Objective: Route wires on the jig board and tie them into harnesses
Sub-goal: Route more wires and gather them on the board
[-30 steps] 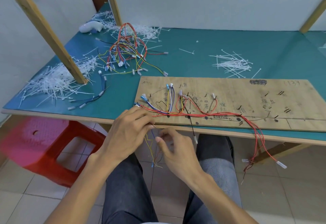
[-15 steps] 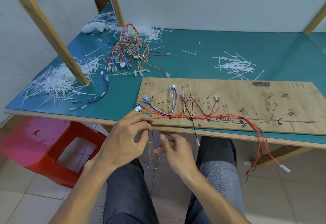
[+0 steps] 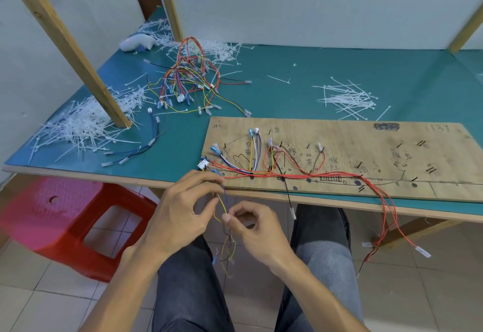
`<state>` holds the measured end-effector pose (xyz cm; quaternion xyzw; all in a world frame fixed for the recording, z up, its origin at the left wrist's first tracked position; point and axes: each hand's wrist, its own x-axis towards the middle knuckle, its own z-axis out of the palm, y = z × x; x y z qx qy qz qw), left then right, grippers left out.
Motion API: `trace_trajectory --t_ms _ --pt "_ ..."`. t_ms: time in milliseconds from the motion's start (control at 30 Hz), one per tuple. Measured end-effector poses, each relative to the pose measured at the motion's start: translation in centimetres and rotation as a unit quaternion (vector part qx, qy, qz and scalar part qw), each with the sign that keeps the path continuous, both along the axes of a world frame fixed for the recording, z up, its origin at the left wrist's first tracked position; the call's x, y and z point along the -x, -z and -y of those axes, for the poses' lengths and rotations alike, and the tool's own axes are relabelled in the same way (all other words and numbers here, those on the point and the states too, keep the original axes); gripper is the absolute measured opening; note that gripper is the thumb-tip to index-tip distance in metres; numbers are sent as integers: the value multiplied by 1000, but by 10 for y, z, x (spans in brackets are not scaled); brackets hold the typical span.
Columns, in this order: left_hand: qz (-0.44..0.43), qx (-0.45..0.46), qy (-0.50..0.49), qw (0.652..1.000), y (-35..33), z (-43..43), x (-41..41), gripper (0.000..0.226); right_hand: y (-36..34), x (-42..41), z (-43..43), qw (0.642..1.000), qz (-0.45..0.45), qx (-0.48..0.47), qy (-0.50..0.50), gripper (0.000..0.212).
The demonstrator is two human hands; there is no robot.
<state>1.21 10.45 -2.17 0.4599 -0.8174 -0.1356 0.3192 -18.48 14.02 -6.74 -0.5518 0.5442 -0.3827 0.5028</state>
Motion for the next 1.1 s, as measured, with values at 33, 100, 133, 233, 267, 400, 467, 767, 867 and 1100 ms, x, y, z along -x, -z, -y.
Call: trace_trajectory --t_ms 33,100,133,233,267,400,467,767,867,1100 --pt "-6 -3 -4 1000 0 -1 0 33 1 1 -3 1000 -1 12 27 13" --pt "-12 -8 -10 1000 1 -1 0 42 3 3 -8 996 -12 37 76 12" --pt "-12 -9 -13 1000 1 -2 1 44 4 3 -10 995 -15 45 91 12" --pt "-12 -10 -23 1000 4 -2 4 43 5 3 -12 993 -9 46 113 12" --pt "-15 -11 -27 999 4 -1 5 42 5 4 -12 992 -15 47 115 13" --pt "-31 -23 -43 998 6 0 6 41 5 7 -14 986 -65 93 121 13" --pt "-35 -20 -49 998 7 0 7 38 2 9 -15 980 -81 124 133 13" --pt "-18 0 -65 998 10 2 16 29 -10 27 -22 959 -252 110 66 27" --pt "-18 4 -79 997 9 2 20 32 -23 38 -23 939 -332 81 48 30" --pt "-10 1 -90 996 11 0 23 38 -46 56 -36 923 -380 58 -15 28"
